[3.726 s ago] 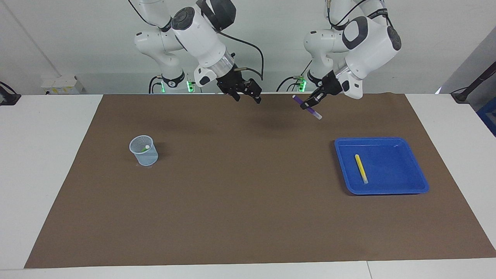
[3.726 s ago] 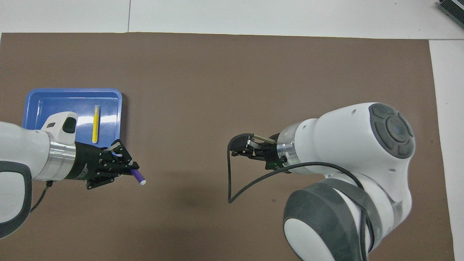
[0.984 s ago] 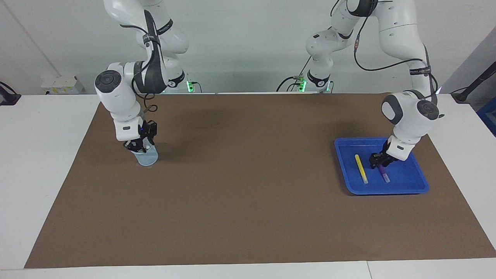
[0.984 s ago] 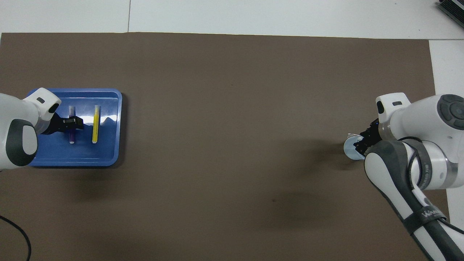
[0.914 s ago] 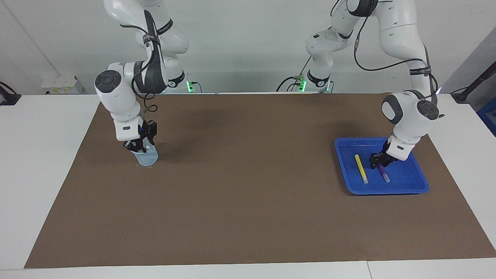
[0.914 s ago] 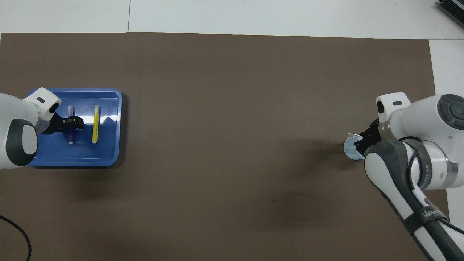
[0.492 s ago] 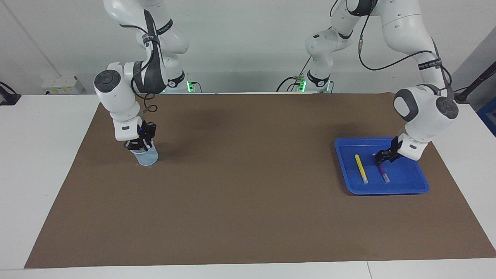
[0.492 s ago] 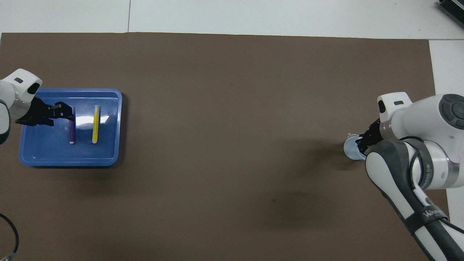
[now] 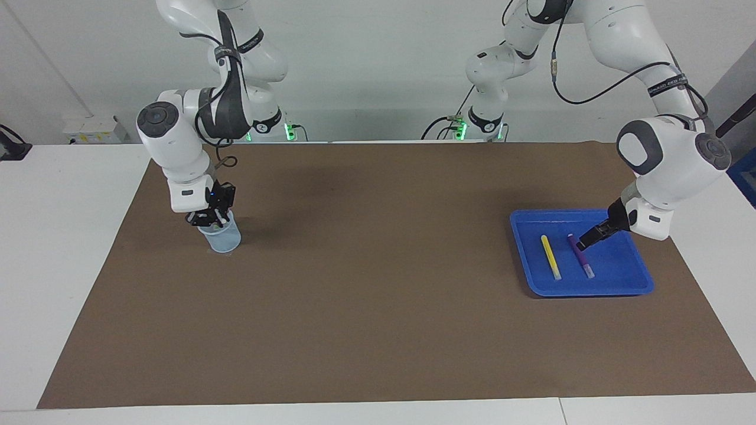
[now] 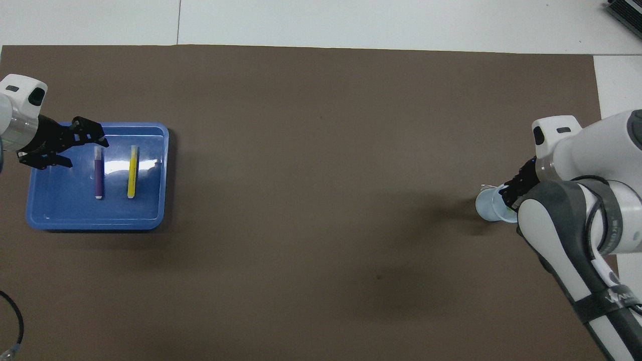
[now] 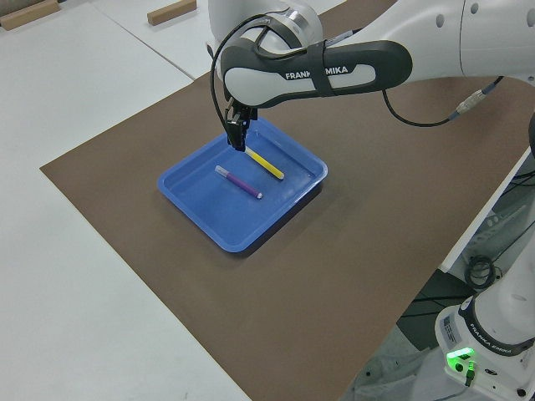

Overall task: Right arm passes pens to left for tray arrangement
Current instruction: 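Lift the green pen from the cup with the right gripper toward the left gripper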

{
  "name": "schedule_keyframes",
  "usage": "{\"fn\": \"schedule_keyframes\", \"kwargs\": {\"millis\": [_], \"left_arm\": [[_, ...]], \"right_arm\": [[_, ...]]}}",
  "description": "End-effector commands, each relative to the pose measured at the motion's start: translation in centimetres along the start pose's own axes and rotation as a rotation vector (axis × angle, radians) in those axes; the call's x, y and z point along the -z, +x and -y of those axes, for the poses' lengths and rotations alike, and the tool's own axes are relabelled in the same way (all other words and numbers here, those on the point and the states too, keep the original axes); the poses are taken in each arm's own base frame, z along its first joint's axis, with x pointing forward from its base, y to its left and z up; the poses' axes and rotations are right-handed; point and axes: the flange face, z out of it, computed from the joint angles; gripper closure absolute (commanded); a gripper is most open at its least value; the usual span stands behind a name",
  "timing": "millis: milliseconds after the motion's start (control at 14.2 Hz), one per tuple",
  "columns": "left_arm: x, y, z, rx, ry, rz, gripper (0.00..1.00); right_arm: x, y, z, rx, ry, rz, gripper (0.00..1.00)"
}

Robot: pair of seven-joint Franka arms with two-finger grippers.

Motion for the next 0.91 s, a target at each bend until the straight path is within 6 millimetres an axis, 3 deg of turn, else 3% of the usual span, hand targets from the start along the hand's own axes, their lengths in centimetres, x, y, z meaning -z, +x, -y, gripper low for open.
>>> {"fn": "schedule_keyframes", "kwargs": {"millis": [0,211,422,492,633,703,844], "left_arm": [[1.7,-2.1,-1.8,0.012,0.018,0.039,0.0],[3.2,-3.9,-3.2,0.065,0.008,0.08,0.0],[3.7,-5.6,-6.2,0.291,-0.016,0.091,0.0],[4.3,-5.8,-6.6,0.359,-0.029,0.084,0.0],[5.6,-6.5,-7.1,0.367,-0.062,0.089,0.0],[6.4,-6.9,-7.3,0.365,-0.071,0.082,0.11],[8.1,-8.6,-7.8,0.382,-0.117,0.138,0.06]], "right_arm": [[2.6,2.0,2.3,-0.104,0.09,-0.035,1.0],[4.9,4.6,5.6,-0.353,0.269,-0.071,1.0],[6.5,9.1,10.8,-0.684,0.47,-0.096,1.0],[6.8,10.9,13.4,-0.757,0.509,-0.076,1.0],[7.8,13.4,16.0,-0.95,0.6,-0.097,1.0],[8.1,14.7,17.6,-1.01,0.636,-0.107,1.0],[8.9,17.0,19.9,-1.179,0.721,-0.15,1.0]]}}
